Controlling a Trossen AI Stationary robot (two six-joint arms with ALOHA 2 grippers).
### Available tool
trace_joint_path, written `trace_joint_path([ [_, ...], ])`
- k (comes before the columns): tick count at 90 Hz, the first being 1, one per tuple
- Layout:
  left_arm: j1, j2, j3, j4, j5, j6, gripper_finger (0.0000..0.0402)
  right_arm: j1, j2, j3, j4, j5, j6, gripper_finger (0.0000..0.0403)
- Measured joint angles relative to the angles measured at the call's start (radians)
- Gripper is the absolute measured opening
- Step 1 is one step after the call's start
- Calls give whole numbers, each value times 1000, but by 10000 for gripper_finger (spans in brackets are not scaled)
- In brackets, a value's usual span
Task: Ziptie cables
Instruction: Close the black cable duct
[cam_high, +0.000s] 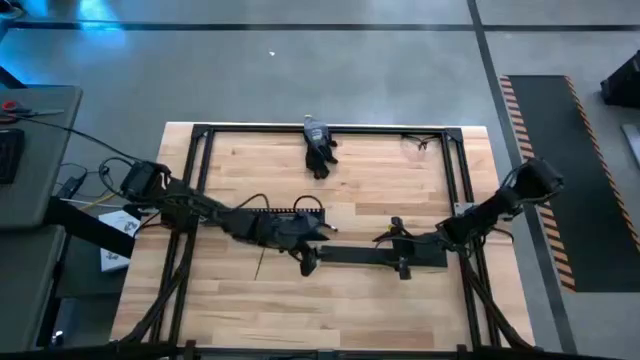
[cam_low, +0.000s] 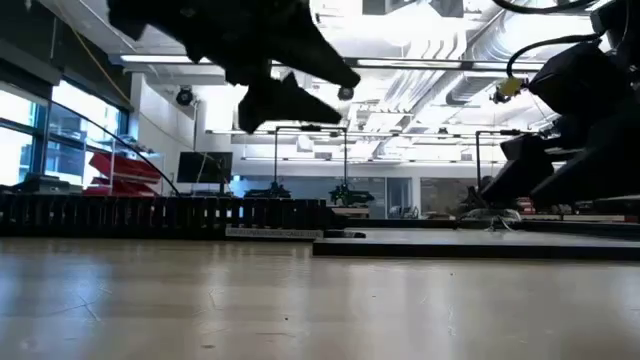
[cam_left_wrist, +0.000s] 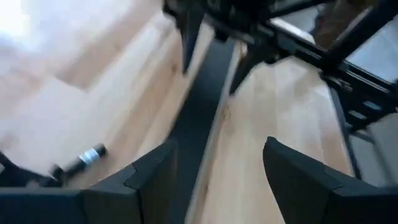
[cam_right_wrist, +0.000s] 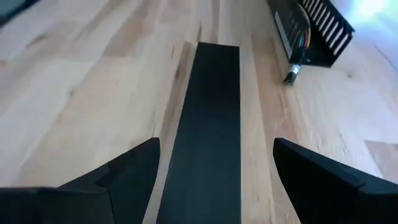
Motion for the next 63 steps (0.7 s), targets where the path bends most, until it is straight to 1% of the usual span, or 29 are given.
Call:
trace_joint_path([
  [7,-7,1,0,3,-55,2,216,0,46,28,4,-10,-14,298],
  [15,-7,2,0,5,-91,1,216,0,98,54,7,-5,0,298],
  [24,-6,2,0,6,-94,0,216,-2,146,56,14,20,35,298],
  [36,-1,2,0,5,-101,8,216,-2,202,55,54,24,57,298],
  [63,23,3,0,4,-119,9,216,-2,296,55,219,34,67,298],
])
